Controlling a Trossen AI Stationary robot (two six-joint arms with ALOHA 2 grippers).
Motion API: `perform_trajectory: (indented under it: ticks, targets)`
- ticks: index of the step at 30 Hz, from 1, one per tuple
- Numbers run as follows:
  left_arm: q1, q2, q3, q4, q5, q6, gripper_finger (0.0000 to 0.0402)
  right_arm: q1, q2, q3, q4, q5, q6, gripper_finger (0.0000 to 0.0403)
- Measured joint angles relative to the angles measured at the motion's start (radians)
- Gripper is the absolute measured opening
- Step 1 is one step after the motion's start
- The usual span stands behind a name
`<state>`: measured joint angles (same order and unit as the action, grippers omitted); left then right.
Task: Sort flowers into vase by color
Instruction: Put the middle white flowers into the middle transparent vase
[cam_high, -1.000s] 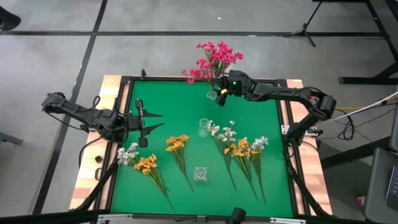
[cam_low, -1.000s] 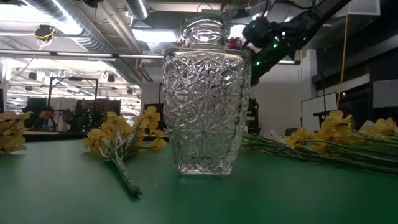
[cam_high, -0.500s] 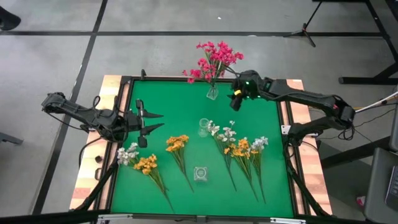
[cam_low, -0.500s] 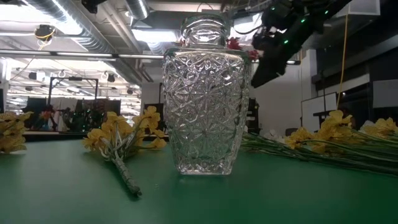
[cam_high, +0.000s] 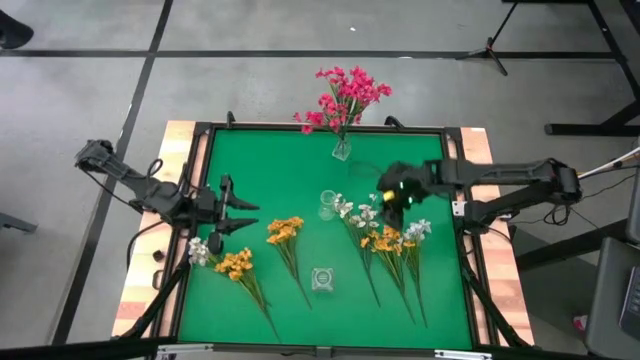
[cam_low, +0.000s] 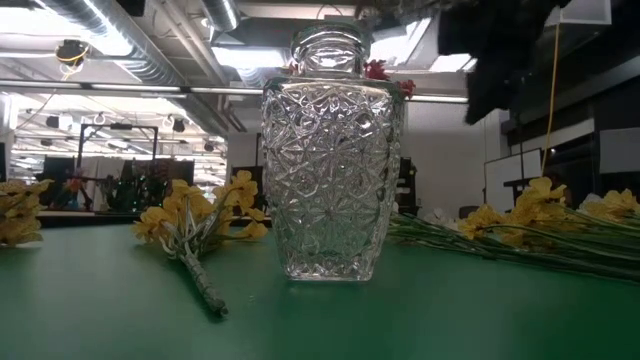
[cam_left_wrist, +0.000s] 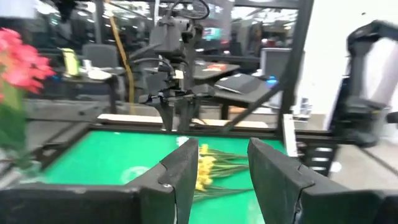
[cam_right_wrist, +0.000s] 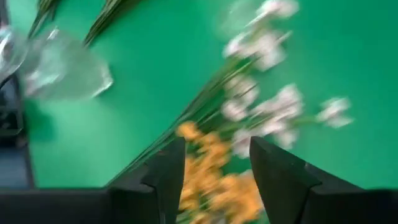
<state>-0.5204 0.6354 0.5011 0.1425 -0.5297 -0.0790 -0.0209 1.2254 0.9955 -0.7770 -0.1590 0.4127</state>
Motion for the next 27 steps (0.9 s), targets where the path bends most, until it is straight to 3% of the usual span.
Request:
perform_trajectory:
  ticks: [6,12,16,19,27]
  targets:
    - [-0.071,0.0,0.0,0.0,0.0,-0.064,0.0137,0.286,0.002,0.0,-0.02,0.158,0.304,0.0179]
    - [-0.108,0.0,0.0,-0.024,-0.007,-0.103,0.0137,0.51,0.007,0.0,0.018,0.433,0.611,0.0179]
    - [-0.118,0.0,0.0,-0.077,-0.012,-0.149,0.0137,0.611,0.053,0.0,0.095,0.617,0.684,0.0179]
    - [-0.118,0.0,0.0,-0.109,-0.013,-0.182,0.0137,0.626,0.119,0.0,0.145,0.634,0.683,0.0179]
    - [-0.118,0.0,0.0,-0.139,-0.013,-0.229,0.0137,0.617,0.283,0.0,0.207,0.557,0.71,0.0179]
